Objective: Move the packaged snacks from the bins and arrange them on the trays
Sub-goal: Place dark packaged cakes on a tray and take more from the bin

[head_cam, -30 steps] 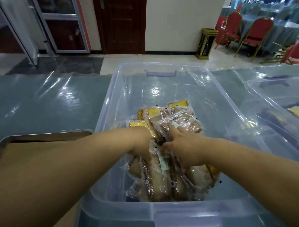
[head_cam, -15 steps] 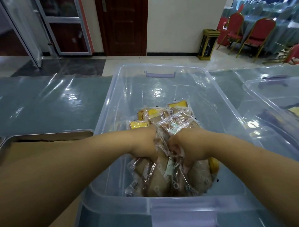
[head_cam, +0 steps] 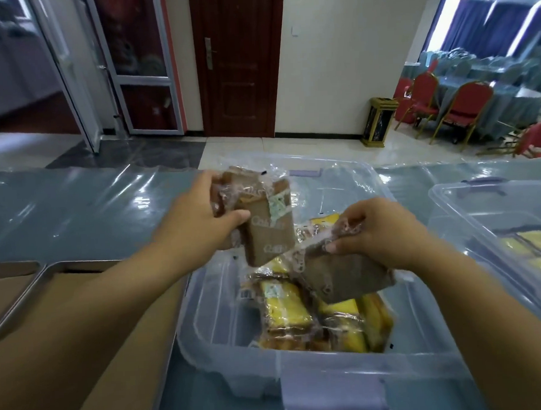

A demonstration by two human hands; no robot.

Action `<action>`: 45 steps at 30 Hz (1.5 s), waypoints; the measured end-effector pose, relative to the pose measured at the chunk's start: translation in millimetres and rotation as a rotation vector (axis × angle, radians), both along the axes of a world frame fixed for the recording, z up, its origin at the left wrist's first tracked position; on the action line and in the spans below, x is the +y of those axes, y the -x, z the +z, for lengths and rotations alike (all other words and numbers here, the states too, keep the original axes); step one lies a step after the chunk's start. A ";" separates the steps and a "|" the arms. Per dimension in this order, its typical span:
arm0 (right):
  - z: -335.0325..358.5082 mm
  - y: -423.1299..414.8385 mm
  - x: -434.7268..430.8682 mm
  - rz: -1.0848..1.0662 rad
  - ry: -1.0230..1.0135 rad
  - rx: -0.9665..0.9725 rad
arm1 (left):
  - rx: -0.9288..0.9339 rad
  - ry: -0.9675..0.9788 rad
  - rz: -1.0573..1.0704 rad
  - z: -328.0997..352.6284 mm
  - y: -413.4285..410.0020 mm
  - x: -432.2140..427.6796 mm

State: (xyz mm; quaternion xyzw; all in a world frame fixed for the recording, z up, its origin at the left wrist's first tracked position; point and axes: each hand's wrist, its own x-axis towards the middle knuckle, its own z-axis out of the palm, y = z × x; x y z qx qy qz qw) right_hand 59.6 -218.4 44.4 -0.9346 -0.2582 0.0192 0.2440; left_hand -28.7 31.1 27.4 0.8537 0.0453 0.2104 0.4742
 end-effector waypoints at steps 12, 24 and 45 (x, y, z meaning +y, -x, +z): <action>34.2 92.8 84.6 -0.147 -0.613 -0.394 | -0.362 0.483 0.364 -3.1 120.2 93.4; -20.1 179.9 275.3 0.017 -0.782 -0.073 | -0.071 0.530 0.437 -109.8 204.8 216.1; -220.9 146.4 365.6 -0.371 -0.772 0.343 | 0.383 -0.026 0.308 -196.6 97.4 288.2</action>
